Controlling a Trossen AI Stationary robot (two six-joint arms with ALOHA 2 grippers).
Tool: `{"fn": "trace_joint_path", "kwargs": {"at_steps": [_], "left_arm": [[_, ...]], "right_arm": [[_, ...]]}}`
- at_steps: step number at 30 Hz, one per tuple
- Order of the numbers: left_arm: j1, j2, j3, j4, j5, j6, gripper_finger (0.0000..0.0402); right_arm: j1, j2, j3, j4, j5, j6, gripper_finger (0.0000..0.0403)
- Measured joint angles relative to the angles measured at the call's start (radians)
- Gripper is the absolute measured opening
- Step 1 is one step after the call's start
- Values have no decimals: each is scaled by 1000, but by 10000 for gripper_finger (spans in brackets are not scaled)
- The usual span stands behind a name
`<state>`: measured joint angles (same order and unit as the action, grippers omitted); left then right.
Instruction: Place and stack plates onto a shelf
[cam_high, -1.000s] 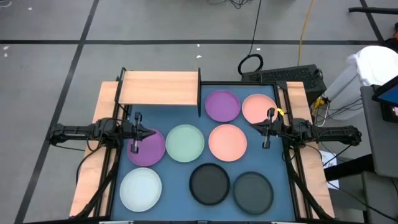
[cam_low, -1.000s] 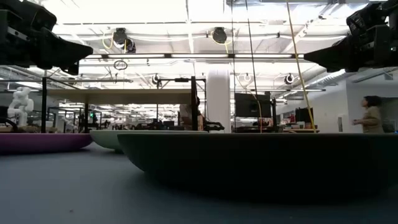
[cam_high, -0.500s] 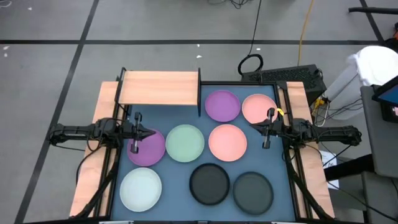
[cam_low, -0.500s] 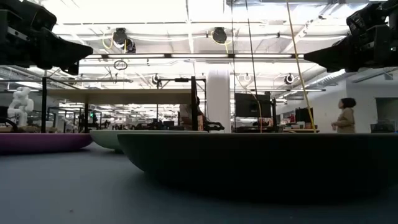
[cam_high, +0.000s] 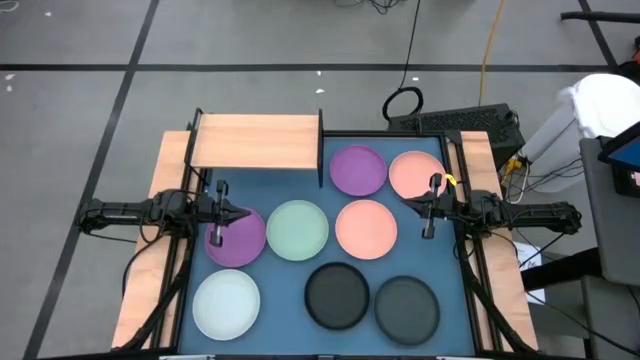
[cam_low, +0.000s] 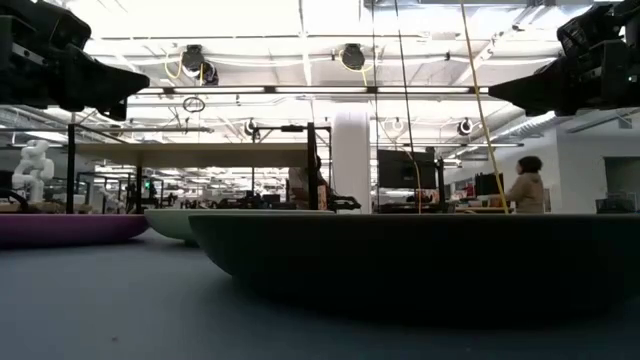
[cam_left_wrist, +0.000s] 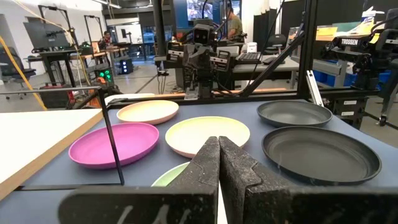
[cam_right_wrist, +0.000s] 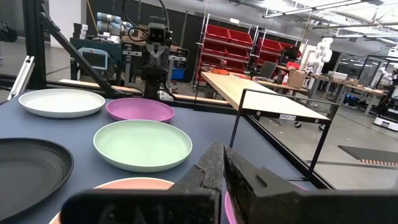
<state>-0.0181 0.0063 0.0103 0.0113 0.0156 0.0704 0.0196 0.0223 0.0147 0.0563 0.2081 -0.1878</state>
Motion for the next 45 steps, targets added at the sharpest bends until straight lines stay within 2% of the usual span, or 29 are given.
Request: {"fn": "trace_joint_path", "kwargs": {"at_steps": [39,45], "left_arm": [[0,0,0,0,0,0,1],[0,0,0,0,0,0,1]], "right_arm": [[0,0,0,39,0,7,0],[0,0,12,105,1,26,0]]}}
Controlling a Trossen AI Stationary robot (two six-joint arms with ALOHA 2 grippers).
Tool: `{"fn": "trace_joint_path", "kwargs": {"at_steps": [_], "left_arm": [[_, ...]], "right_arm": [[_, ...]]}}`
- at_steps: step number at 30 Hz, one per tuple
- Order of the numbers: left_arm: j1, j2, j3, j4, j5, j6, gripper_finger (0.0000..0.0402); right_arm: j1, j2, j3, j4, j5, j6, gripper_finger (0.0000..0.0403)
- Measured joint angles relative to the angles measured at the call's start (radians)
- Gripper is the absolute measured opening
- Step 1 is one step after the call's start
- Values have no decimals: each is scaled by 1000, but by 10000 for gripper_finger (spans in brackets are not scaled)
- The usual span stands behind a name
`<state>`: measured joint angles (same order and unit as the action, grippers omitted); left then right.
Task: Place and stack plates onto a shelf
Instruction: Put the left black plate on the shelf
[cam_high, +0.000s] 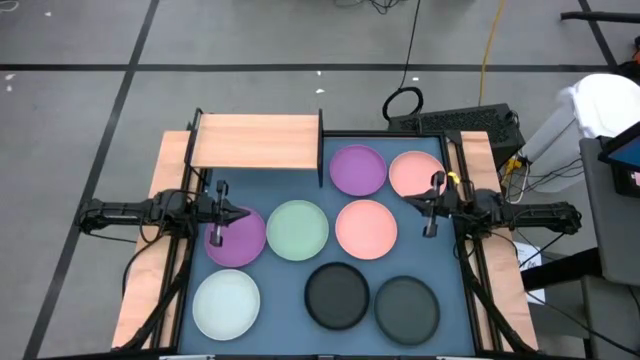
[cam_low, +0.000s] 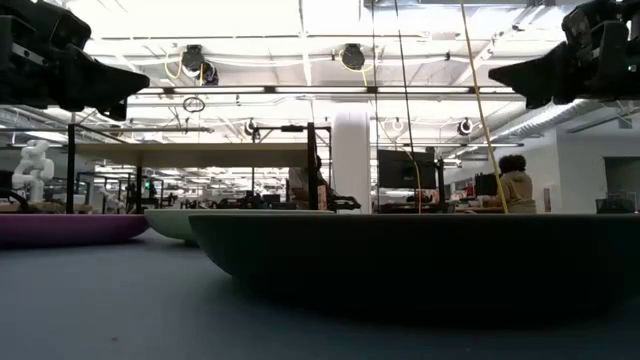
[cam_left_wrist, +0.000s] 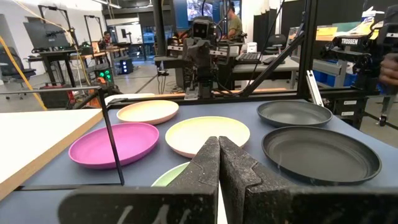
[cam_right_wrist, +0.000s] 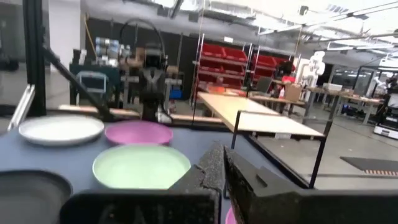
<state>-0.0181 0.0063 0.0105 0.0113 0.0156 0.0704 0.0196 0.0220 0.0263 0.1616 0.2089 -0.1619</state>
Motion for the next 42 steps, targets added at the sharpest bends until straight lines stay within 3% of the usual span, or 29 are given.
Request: {"fn": "trace_joint_path", "kwargs": {"at_steps": [11,23,33,42], "left_arm": [[0,0,0,0,0,0,1],[0,0,0,0,0,0,1],[0,0,-1,11,-1,0,1],[0,0,-1,81,-1,0,1]], "right_arm": [[0,120,154,-54,0,11,0],[0,367,481,-216,0,19,0],[0,531,735,-360,2,159,0],[0,642,827,-441,4,272,0]]}}
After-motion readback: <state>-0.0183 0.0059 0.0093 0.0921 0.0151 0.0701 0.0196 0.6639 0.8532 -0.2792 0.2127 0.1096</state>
